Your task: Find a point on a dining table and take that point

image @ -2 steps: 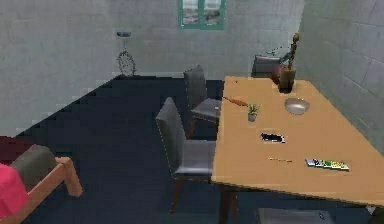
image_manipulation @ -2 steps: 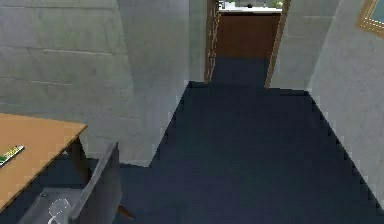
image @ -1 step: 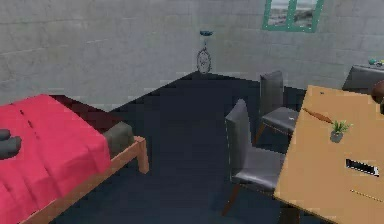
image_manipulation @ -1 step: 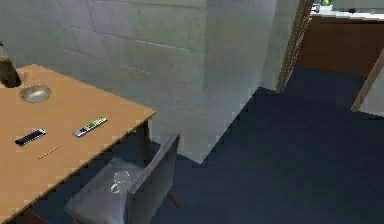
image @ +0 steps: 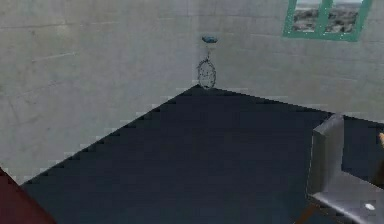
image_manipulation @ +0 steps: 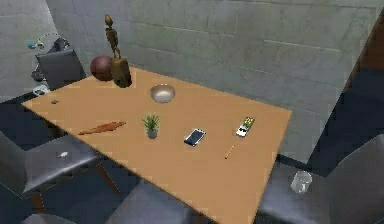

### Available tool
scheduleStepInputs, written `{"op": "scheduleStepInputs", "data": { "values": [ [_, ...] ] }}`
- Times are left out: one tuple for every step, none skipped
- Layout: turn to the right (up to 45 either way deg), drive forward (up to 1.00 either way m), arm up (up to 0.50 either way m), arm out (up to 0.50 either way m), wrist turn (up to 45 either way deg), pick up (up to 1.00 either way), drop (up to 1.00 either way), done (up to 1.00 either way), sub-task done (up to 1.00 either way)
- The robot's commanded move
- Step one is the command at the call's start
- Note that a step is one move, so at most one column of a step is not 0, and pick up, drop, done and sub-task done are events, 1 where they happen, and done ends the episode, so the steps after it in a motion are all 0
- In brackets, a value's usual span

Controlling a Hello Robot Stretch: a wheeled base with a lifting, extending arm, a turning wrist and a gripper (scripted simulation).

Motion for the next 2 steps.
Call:
{"op": "scheduleStepInputs", "data": {
  "values": [
    [-15.0,0.00,0.00,0.00,0.0,0.00,0.00,0.00,0.00],
    [0.0,0.15,0.00,0.00,0.0,0.00,0.00,0.00,0.00]
  ]
}}
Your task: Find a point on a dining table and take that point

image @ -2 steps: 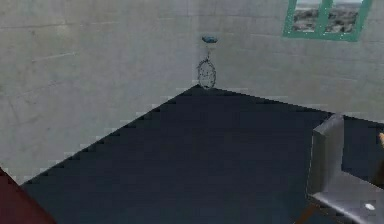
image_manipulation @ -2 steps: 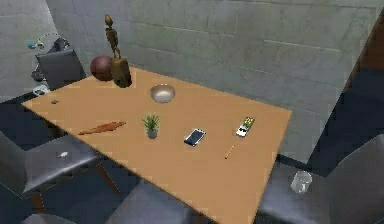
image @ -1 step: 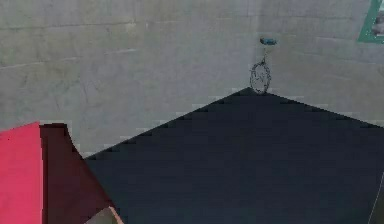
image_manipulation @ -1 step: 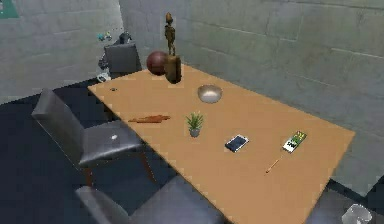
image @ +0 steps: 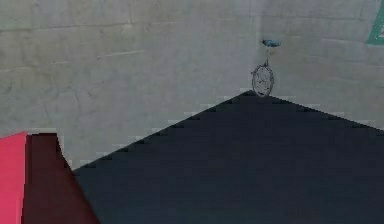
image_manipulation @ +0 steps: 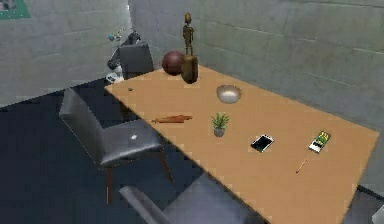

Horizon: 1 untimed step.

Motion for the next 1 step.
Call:
{"op": "scheduleStepInputs", "data": {
  "values": [
    [30.0,0.00,0.00,0.00,0.0,0.00,0.00,0.00,0.00]
  ]
}}
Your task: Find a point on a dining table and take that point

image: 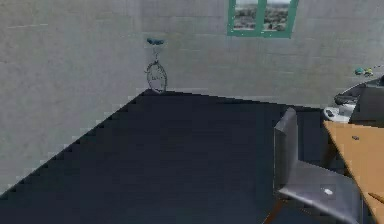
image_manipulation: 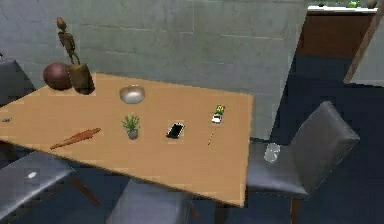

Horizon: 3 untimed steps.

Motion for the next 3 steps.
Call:
{"op": "scheduleStepInputs", "data": {
  "values": [
    [0.0,0.35,0.00,0.00,0.0,0.00,0.00,0.00,0.00],
    [18.0,0.00,0.00,0.00,0.0,0.00,0.00,0.00,0.00],
    [0.0,0.20,0.00,0.00,0.0,0.00,0.00,0.00,0.00]
  ]
}}
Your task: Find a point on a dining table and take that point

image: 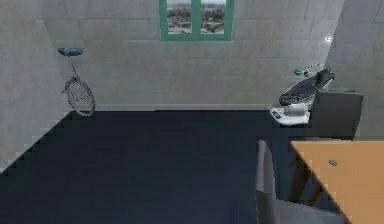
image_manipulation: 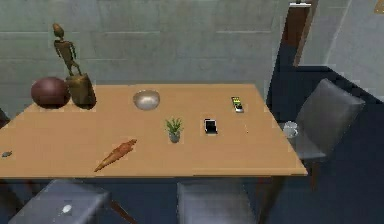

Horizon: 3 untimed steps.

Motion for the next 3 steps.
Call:
{"op": "scheduleStepInputs", "data": {
  "values": [
    [15.0,0.00,0.00,0.00,0.0,0.00,0.00,0.00,0.00],
    [0.0,0.15,0.00,0.00,0.0,0.00,0.00,0.00,0.00],
    [-21.0,0.00,0.00,0.00,0.0,0.00,0.00,0.00,0.00]
  ]
}}
